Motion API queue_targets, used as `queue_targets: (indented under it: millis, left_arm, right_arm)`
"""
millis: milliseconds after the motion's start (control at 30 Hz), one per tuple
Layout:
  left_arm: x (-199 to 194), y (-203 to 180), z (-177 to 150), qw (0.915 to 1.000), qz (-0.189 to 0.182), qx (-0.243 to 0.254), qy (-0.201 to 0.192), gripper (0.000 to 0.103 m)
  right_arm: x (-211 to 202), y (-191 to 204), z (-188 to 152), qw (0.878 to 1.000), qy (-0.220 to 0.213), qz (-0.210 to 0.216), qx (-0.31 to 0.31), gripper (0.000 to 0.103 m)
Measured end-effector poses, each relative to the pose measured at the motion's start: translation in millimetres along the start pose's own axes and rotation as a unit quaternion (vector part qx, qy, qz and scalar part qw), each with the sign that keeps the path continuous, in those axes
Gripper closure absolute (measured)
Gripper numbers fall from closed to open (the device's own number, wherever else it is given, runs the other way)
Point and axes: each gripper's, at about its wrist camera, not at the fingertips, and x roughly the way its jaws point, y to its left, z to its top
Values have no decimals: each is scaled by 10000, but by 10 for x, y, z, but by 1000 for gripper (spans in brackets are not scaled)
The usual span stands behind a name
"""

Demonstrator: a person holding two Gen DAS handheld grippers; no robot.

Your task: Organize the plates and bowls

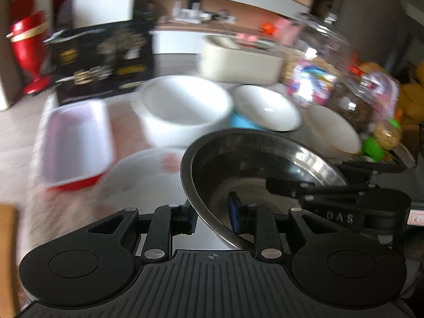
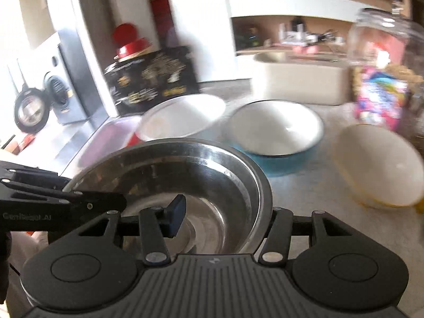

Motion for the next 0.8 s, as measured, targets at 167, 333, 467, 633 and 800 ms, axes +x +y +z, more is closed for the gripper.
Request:
queue_targets:
  millis: [167,333,467,633,800]
  left_arm:
    - [34,444,-224,9970,408,-588,278,77]
    - [45,634,-317,9955,615,-640,332,80]
    - [31,628,-332,9961,639,-560,242,80]
    - [59,617,-320,9954,826,-447,171,80]
    - [91,637,-313,9952,824,-478,230,77]
  right_arm:
    - [346,480,-52,9984,393,188,-371,52]
    - [528,742,-123,9967,509,151,-619,51]
    - [600,736,-117,9968,508,107,-614,52]
    - [700,798,-124,9955,562,-4,-761,52]
    - [744,813,-80,9954,479,-97,-822,52]
